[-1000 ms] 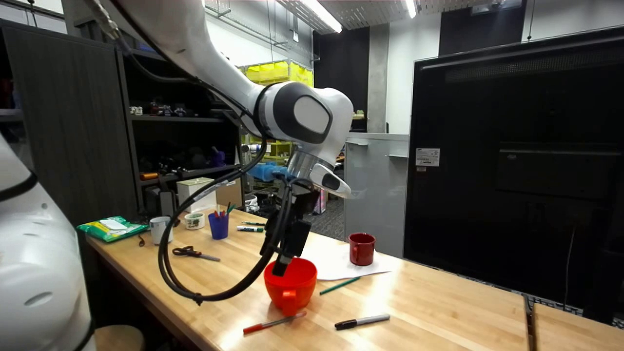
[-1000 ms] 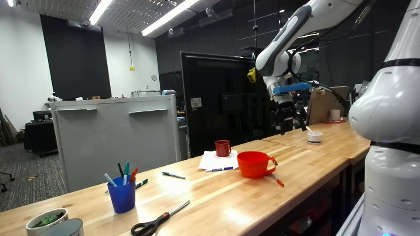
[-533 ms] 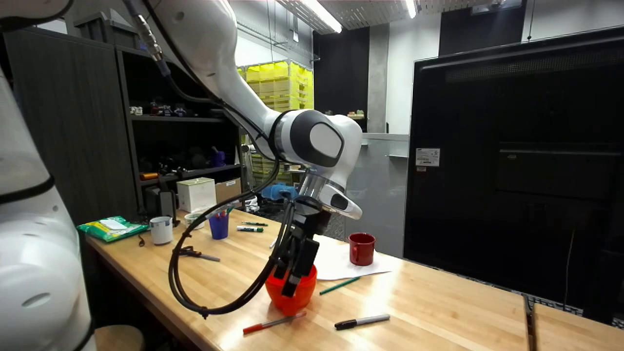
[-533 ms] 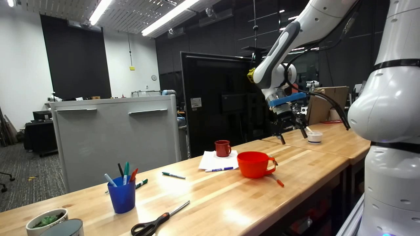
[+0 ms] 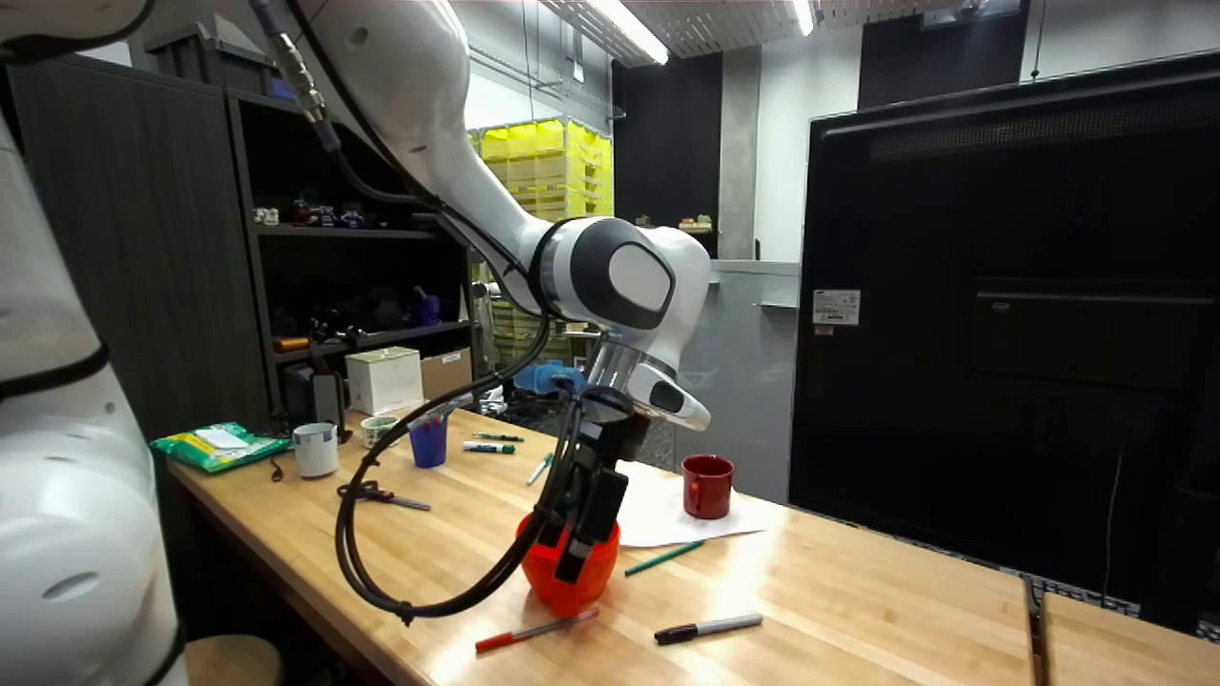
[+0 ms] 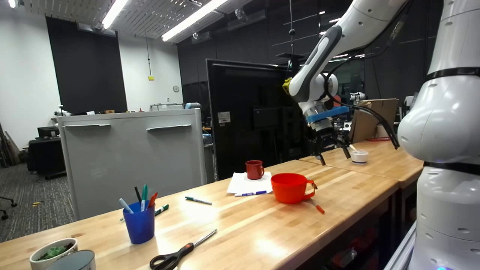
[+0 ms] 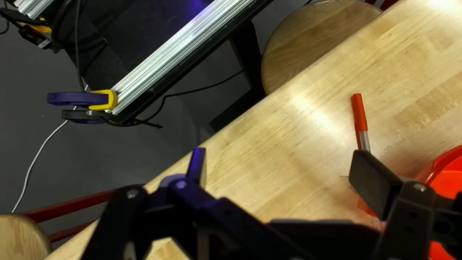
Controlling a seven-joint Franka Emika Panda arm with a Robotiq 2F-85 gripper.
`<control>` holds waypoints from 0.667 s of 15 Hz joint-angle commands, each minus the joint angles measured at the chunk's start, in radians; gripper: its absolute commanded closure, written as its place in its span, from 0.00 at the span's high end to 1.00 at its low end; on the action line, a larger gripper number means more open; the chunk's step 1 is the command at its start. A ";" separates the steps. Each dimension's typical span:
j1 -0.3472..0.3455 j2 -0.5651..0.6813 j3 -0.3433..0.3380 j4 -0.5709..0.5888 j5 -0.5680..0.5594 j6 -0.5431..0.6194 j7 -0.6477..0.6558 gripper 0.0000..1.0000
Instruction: Put the pen into the blue cup
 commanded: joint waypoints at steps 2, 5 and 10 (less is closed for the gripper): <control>0.002 0.073 -0.023 0.023 0.004 0.060 -0.043 1.00; -0.003 0.126 -0.042 0.032 0.008 0.128 -0.045 1.00; -0.002 0.210 -0.071 0.046 0.012 0.260 -0.030 1.00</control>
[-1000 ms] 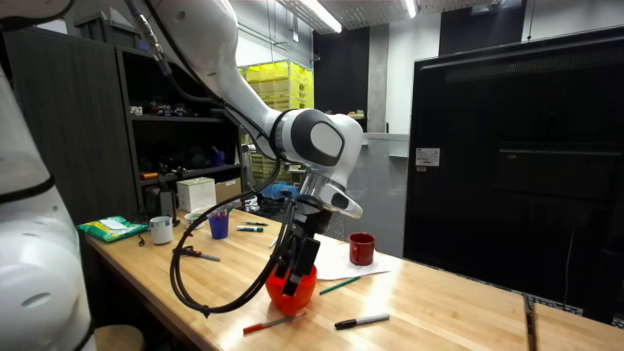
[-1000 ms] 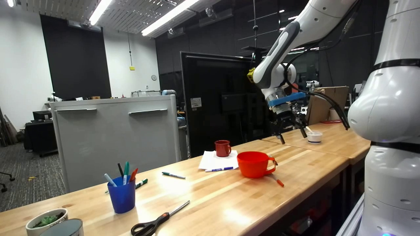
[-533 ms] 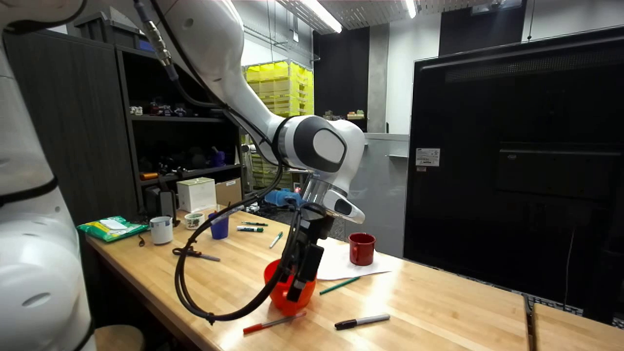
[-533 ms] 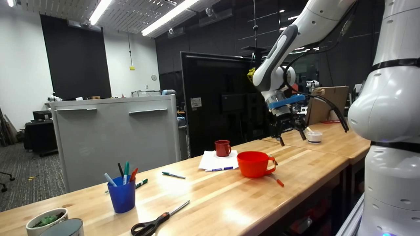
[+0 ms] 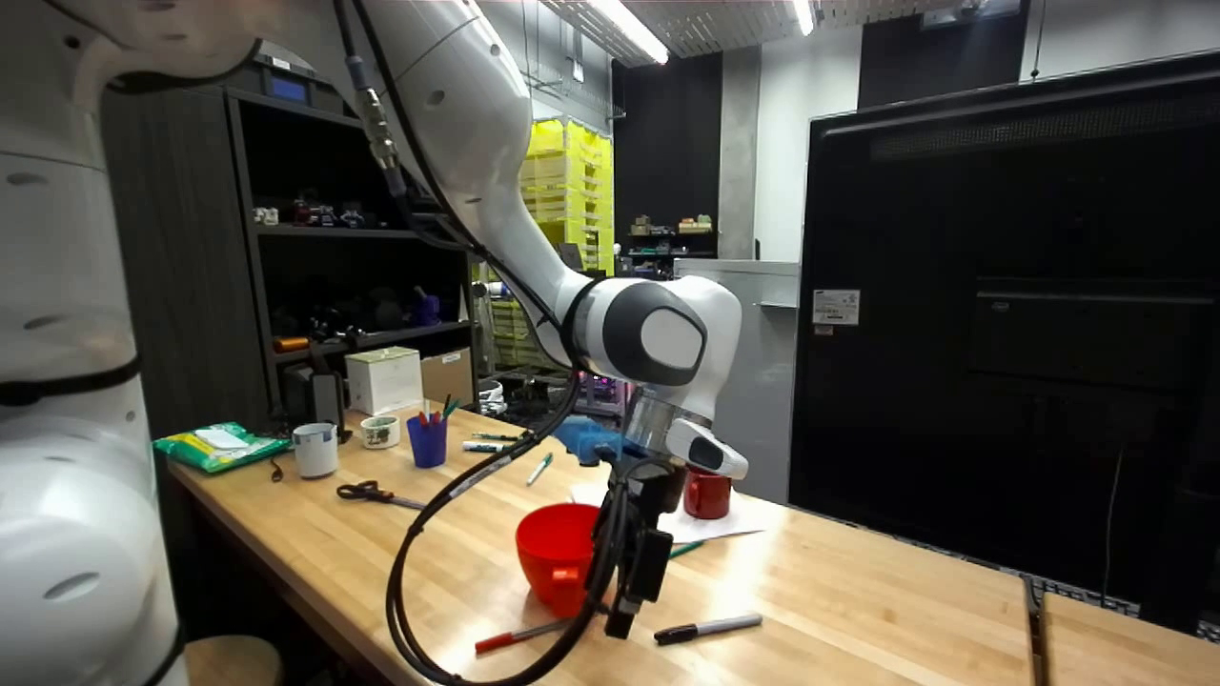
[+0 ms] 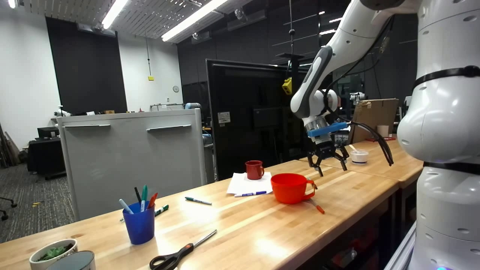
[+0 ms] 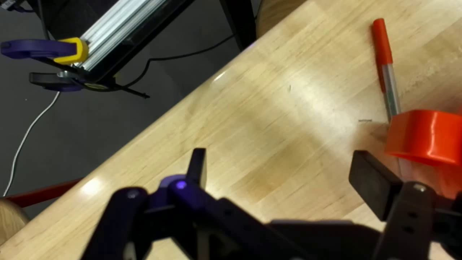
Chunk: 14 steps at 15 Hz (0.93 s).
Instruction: Put the pen into the blue cup
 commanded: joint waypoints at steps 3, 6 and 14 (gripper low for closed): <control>0.001 0.087 -0.029 0.017 -0.003 0.156 0.035 1.00; 0.008 0.102 -0.041 0.007 -0.012 0.252 0.074 1.00; 0.023 0.014 -0.043 -0.037 -0.021 0.406 0.112 1.00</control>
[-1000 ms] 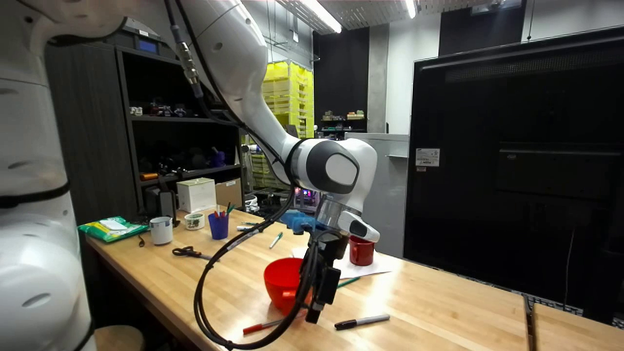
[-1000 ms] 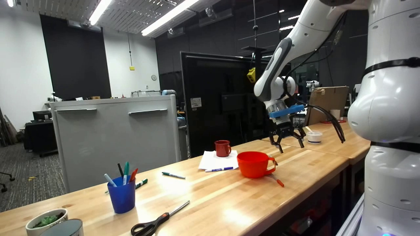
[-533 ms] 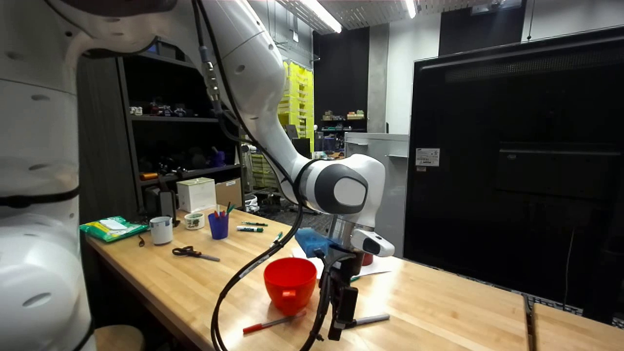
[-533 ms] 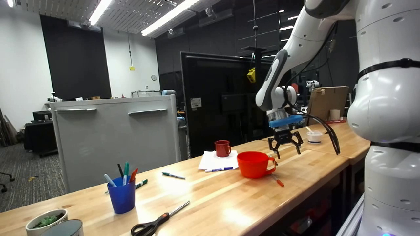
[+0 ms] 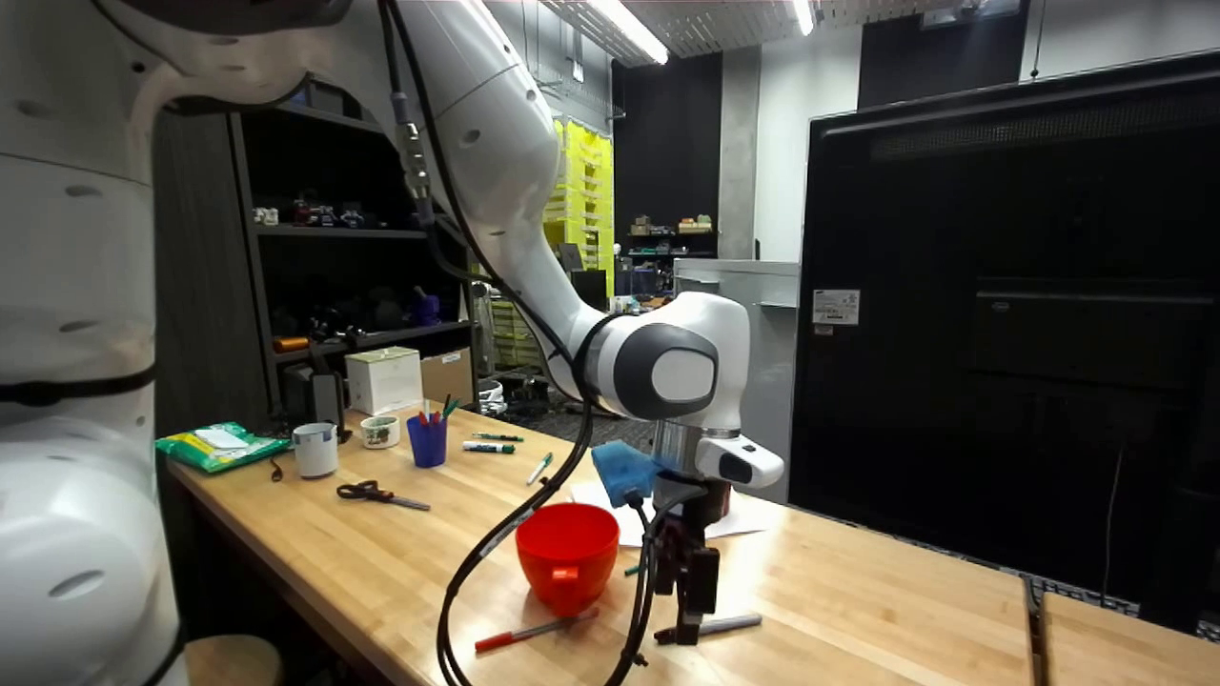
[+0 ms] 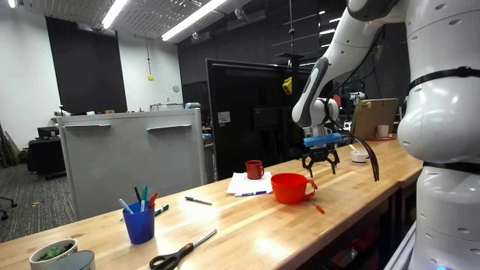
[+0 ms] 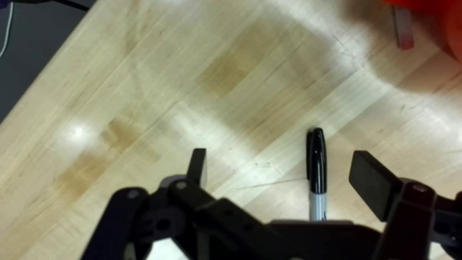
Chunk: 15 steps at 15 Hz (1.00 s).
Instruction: Put the pen into the blue cup
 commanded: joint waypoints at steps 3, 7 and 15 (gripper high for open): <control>0.010 -0.096 -0.006 -0.049 -0.014 0.103 0.038 1.00; 0.004 -0.052 -0.003 -0.004 0.000 0.073 0.020 1.00; 0.010 -0.004 -0.005 0.011 -0.016 0.126 0.074 1.00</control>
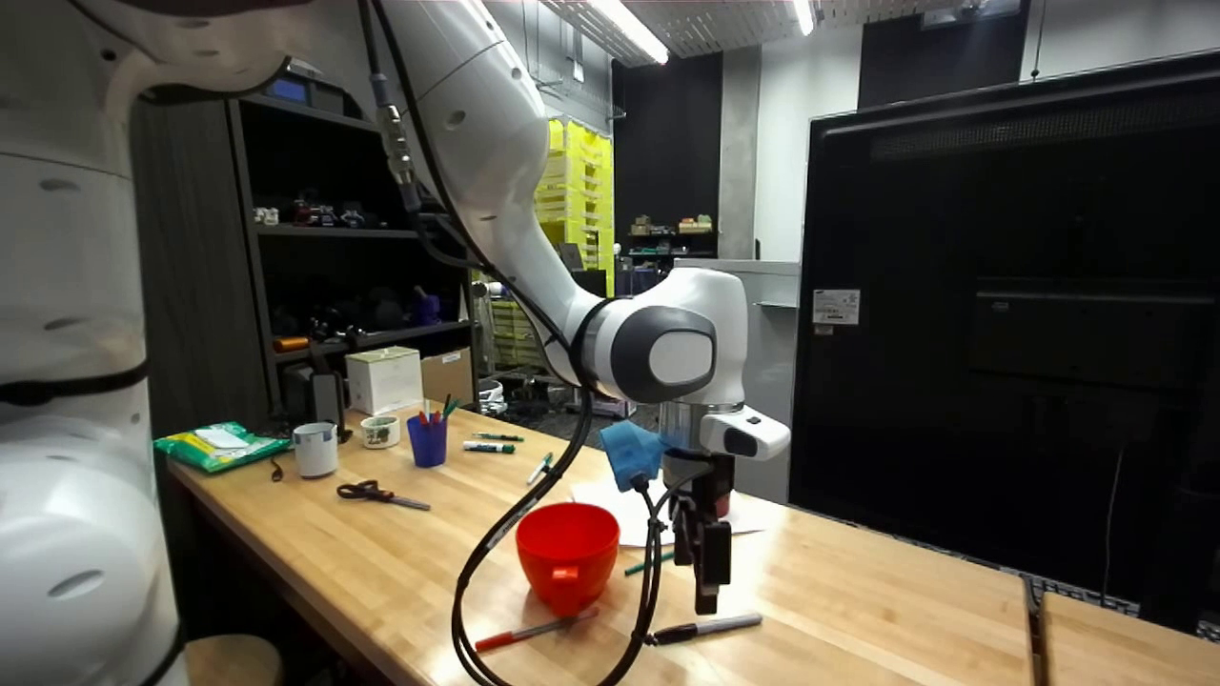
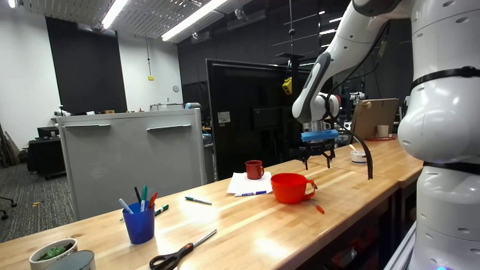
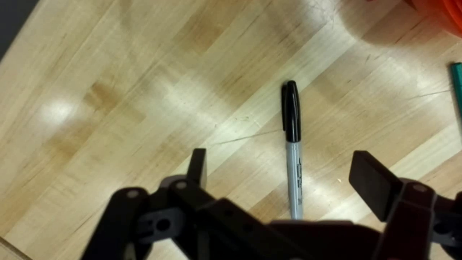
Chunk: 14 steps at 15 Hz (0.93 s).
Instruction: Put the pen into the blue cup
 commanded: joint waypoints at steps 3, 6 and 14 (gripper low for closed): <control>0.025 0.093 -0.013 0.032 -0.053 0.153 0.123 1.00; 0.043 0.164 -0.031 0.060 -0.071 0.259 0.179 1.00; 0.098 0.309 -0.076 0.118 0.008 0.391 0.185 1.00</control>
